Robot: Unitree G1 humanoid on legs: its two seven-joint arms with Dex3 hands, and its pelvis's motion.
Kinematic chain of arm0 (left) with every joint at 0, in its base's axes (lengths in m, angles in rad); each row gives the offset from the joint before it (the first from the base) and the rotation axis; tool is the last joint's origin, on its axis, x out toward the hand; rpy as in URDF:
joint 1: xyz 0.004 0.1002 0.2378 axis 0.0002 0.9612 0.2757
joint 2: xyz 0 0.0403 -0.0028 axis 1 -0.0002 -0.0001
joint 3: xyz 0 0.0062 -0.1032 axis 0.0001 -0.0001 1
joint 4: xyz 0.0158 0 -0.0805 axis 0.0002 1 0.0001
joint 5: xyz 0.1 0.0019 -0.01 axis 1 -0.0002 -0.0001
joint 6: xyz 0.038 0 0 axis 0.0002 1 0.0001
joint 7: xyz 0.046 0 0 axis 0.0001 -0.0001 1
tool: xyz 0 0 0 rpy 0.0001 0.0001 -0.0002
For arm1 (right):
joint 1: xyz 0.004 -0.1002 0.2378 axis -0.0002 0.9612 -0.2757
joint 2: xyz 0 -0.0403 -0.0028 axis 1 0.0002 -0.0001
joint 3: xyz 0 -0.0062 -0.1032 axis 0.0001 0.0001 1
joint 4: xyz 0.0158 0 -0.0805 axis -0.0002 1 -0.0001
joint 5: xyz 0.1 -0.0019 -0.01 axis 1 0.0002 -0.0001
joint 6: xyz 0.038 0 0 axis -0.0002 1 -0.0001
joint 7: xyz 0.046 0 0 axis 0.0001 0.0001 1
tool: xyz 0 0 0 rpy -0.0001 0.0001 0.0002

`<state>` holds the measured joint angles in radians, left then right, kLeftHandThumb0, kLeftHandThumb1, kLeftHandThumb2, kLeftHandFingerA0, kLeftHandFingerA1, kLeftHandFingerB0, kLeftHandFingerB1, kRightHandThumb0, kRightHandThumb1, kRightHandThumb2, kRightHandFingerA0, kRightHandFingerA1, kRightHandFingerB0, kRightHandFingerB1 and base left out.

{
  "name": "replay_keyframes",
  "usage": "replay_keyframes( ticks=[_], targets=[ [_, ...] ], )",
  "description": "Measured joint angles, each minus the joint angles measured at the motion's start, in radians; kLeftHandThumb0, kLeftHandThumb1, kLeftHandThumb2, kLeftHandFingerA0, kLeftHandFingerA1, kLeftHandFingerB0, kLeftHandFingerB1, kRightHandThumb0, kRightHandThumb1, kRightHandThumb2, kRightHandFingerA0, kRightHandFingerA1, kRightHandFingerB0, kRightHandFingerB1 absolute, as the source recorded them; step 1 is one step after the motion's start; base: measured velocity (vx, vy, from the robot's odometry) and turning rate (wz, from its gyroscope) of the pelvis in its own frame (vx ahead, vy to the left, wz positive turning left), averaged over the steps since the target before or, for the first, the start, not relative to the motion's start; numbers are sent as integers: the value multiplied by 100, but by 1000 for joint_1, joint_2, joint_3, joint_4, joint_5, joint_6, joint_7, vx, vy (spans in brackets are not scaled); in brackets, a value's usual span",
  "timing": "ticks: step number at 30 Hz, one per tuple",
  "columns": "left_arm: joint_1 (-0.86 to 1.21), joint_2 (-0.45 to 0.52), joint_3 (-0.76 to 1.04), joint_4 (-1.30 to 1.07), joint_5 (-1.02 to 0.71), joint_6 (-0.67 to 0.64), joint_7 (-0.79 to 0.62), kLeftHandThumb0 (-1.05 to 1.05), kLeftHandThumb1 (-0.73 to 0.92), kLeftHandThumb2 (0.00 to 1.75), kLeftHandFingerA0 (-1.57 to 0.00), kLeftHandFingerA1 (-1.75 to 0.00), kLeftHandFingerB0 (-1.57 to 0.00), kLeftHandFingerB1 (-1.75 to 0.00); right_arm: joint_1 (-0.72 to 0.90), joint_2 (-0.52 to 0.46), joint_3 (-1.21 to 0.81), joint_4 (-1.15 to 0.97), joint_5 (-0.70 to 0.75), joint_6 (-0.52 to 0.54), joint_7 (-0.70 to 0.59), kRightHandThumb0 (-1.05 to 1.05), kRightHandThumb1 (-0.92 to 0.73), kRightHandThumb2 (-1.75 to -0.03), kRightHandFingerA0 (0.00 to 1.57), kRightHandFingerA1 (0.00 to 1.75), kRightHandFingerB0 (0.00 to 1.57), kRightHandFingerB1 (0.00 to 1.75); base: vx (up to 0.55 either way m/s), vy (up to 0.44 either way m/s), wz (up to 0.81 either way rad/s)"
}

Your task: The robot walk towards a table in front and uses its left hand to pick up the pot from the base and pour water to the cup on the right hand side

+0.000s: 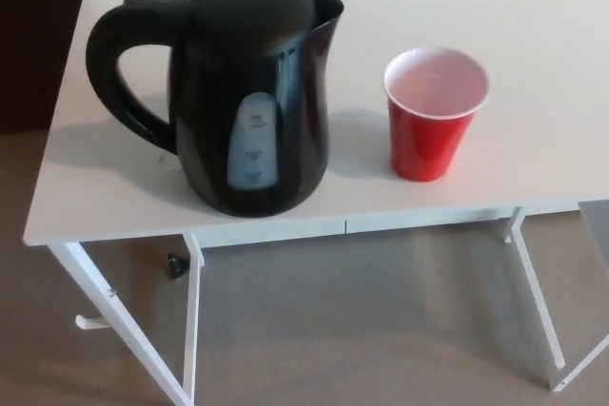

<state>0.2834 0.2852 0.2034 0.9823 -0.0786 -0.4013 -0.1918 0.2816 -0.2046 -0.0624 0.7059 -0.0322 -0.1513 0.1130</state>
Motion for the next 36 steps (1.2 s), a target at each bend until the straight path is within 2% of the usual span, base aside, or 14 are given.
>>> replay_keyframes(
  ticks=[1, 10, 11, 19, 20, 21, 22, 32, 36],
  targets=[
    [0, 0, 0, 0, 0, 0, 0, -40, 51, 71, -49, -50, -40, -43, -4, 0, -1, 6, 1, 0, 1, -25, -53, -55, 61, 52, 56, 48, 34, 19, -9],
    [-27, 15, 1, -2, 0, 4, 1, -39, 51, 70, -48, -48, -39, -42, -37, 7, -14, 82, 6, -28, 18, -23, -54, -55, 61, 51, 55, 48, 95, 183, -2],
    [-29, 21, 2, -6, 0, 4, 1, -40, 51, 70, -48, -48, -38, -42, -38, 8, -13, 88, 5, -34, 19, -25, -53, -55, 66, 53, 57, 48, 116, 96, 1],
    [-36, 23, -1, -23, -1, 11, 4, -39, 51, 70, -49, -49, -39, -43, -38, 9, -16, 97, 6, -54, 21, -26, -53, -55, 65, 54, 56, 48, 95, -45, 7],
    [-36, 23, -1, -24, -1, 13, 4, -31, 60, 59, -54, -42, -43, -35, -38, 9, -16, 97, 6, -54, 22, -25, -55, -56, 65, 54, 56, 48, 98, -184, 13],
    [-36, 24, -1, -25, -1, 16, 4, -31, 60, 59, -54, -42, -43, -35, -38, 10, -17, 97, 6, -55, 22, -25, -55, -56, 65, 54, 56, 48, 109, -224, 10],
    [-36, 23, -1, -25, -1, 17, 4, -38, 51, 71, -48, -49, -39, -43, -39, 9, -17, 98, 6, -55, 22, -25, -55, -56, 66, 55, 59, 49, -30, -150, -48],
    [-45, 21, -19, -40, 7, 27, 10, -40, 51, 71, -49, -50, -38, -43, -59, 4, -22, 110, 2, -57, 20, -27, -54, -56, 72, 56, 58, 48, 56, -4, 3],
    [-45, 21, -20, -40, 10, 27, 10, -39, 51, 71, -47, -49, -37, -42, -61, 3, -21, 119, 0, -60, 17, -26, -54, -56, 69, 56, 56, 48, -1, 65, -3]
  ],
)
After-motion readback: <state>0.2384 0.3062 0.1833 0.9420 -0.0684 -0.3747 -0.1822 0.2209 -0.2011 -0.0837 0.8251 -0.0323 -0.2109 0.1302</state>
